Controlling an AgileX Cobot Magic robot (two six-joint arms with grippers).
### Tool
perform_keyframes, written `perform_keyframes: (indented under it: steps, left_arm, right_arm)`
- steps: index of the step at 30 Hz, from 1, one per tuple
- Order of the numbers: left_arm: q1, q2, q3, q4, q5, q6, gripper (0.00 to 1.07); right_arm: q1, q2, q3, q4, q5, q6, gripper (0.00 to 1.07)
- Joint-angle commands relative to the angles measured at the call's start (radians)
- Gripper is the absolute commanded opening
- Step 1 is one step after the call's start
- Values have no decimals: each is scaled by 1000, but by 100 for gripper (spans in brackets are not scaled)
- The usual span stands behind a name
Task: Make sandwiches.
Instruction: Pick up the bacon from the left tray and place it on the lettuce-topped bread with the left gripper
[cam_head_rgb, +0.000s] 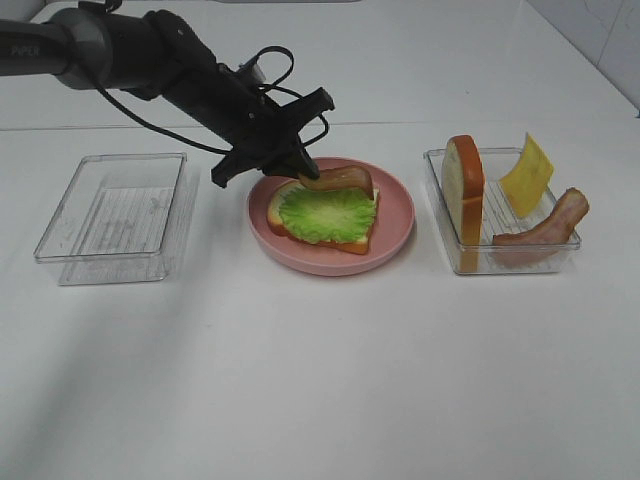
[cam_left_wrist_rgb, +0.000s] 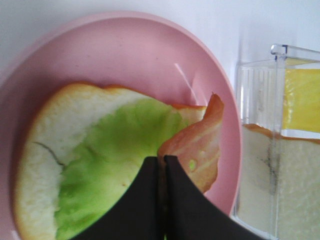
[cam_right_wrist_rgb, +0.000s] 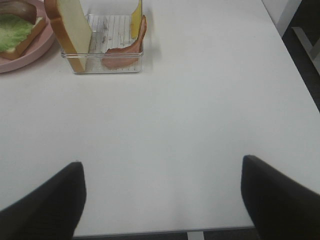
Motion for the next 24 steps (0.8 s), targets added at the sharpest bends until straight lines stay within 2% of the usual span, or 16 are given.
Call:
perform_keyframes:
  steps: [1, 2, 12, 13, 14, 15, 16, 17, 18, 19, 20, 21, 22, 24]
  left_arm:
    - [-1, -23, -8, 91, -1, -61, 0]
    - [-1, -22, -8, 113, 15, -75, 0]
    - [-2, -16, -8, 140, 64, -74, 0]
    - [-2, -16, -8, 146, 62, -74, 4]
    - [-2, -16, -8, 154, 61, -74, 18]
    - [-2, -16, -8, 154, 61, -74, 18]
    - [-2, -17, -8, 154, 59, -74, 39]
    - [-2, -17, -8, 154, 59, -74, 39]
    - [-2, -20, -8, 154, 55, -74, 52]
    - [-2, -20, -8, 154, 55, -74, 52]
    - [-2, -26, -8, 154, 45, -73, 74]
    - [-2, -34, -8, 154, 38, -73, 89]
    - [-2, -34, -8, 154, 38, -73, 89]
    - [-2, -51, -15, 154, 39, -66, 95]
  right_arm:
    - [-6, 3, 3, 0, -5, -9, 83]
    - [-6, 3, 3, 0, -5, -9, 83]
    - [-6, 3, 3, 0, -5, -9, 83]
    - [-6, 3, 3, 0, -5, -9, 83]
    - [-6, 3, 3, 0, -5, -9, 83]
    - [-6, 3, 3, 0, -5, -9, 83]
    - [-6, 3, 3, 0, -5, -9, 83]
    - [-6, 3, 3, 0, -5, -9, 83]
    - [-6, 3, 3, 0, -5, -9, 83]
    - [-6, 3, 3, 0, -5, -9, 83]
    - [-6, 3, 3, 0, -5, -9, 83]
    - [-6, 3, 3, 0, -5, -9, 83]
    - [-6, 3, 3, 0, -5, -9, 83]
    - [-6, 3, 3, 0, -5, -9, 83]
